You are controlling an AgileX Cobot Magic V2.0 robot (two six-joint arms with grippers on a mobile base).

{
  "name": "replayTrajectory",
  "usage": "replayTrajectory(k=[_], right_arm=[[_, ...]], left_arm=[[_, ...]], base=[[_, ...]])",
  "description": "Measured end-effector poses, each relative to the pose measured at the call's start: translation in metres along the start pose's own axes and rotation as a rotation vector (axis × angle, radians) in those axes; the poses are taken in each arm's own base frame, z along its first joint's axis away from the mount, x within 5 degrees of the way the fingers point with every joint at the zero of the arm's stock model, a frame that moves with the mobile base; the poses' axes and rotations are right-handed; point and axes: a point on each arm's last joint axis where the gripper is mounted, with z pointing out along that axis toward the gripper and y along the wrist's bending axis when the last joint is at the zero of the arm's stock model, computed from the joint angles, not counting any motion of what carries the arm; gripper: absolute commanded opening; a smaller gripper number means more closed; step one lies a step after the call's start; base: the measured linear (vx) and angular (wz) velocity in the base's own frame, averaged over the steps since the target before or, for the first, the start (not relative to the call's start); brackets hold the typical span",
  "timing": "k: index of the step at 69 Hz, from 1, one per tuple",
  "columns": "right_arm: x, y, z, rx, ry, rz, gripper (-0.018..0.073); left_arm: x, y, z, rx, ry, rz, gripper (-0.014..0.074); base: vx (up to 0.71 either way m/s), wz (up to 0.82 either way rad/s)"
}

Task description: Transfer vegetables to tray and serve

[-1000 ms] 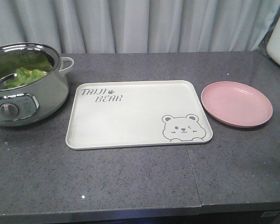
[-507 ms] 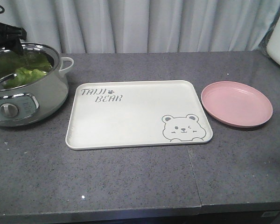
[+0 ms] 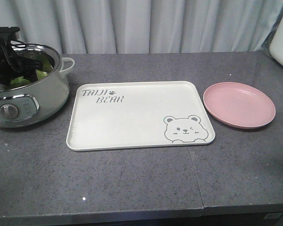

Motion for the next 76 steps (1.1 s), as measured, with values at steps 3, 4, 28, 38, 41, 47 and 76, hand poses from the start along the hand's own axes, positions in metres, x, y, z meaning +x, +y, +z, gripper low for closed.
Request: replayTrajectory(k=[3,4,28,38,41,47,76], right_arm=[[0.0,0.0,0.0,0.0,0.002,-0.002,0.0594],[0.0,0.0,0.0,-0.001,0.002,-0.003,0.0594],[0.0,0.0,0.0,-0.001,0.005,-0.013,0.0594],[0.0,0.0,0.0,-0.001,0.005,-0.014,0.0594],[0.0,0.0,0.0,-0.001,0.005,-0.016,0.0594],[0.0,0.0,0.0,-0.001,0.005,-0.018,0.0594],[0.0,0.0,0.0,-0.001,0.005,-0.031,0.0594]], left_arm=[[0.0,0.0,0.005,-0.002,0.009,0.001,0.0534],[0.001,0.0,0.006,-0.002,0.014,0.0,0.0534],[0.002,0.002,0.015,-0.013,0.044,0.004,0.0414],[0.002,0.005,0.015,-0.023,0.042,0.003,0.0169],[0.002,0.006,0.015,-0.031,0.039,0.006,0.0087],[0.002,0.008,0.016,-0.052,0.036,0.015,-0.0008],[0.0,0.009,0.001,-0.07,0.005,0.022,-0.0007]], base=[[0.0,0.0],[0.0,0.0],[0.0,0.0],[0.0,0.0],[0.0,0.0],[0.0,0.0],[0.0,0.0]])
